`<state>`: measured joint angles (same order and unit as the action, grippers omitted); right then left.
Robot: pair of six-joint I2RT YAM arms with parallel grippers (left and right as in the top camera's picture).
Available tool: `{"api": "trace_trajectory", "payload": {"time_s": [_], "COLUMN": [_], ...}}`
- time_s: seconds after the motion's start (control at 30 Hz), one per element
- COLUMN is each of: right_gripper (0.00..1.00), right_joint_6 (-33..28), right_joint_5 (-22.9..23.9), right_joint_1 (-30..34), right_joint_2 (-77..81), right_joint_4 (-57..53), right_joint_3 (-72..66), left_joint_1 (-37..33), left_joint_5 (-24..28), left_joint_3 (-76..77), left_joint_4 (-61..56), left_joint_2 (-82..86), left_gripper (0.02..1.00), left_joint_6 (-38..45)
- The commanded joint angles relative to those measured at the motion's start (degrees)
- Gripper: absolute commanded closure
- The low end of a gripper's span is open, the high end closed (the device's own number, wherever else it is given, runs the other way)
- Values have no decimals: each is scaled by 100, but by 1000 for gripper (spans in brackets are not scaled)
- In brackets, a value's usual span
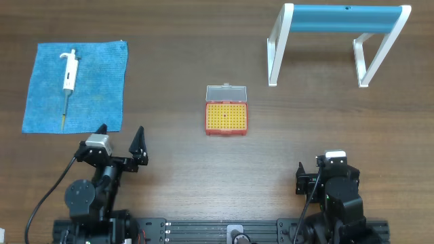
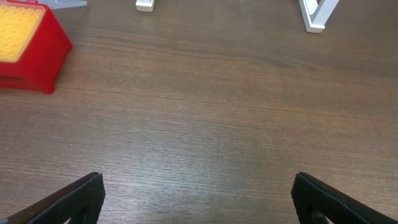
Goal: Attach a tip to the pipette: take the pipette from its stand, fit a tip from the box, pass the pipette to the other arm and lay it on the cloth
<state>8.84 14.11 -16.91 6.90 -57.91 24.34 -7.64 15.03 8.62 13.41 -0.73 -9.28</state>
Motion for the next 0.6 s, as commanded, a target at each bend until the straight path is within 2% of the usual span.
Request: {"api": "trace_trajectory", "payload": {"time_s": [0.03,0.6], "right_gripper": [25,25], "right_joint_6": [-59,-59], "right_joint_5": [87,87], "right_joint_1": [-42,-42], "right_joint_2": [-31,-31], "right_joint_4": [15,15], "right_joint_3": [-22,-22], "left_joint_1": [271,354], "left_joint_5": [-109,-109], "left_joint_3": [-538,-553], "left_joint_4": [-339,-339], "left_joint_2": [44,55], "left_gripper": [53,53], "left_joint_6": [-17,-15]}}
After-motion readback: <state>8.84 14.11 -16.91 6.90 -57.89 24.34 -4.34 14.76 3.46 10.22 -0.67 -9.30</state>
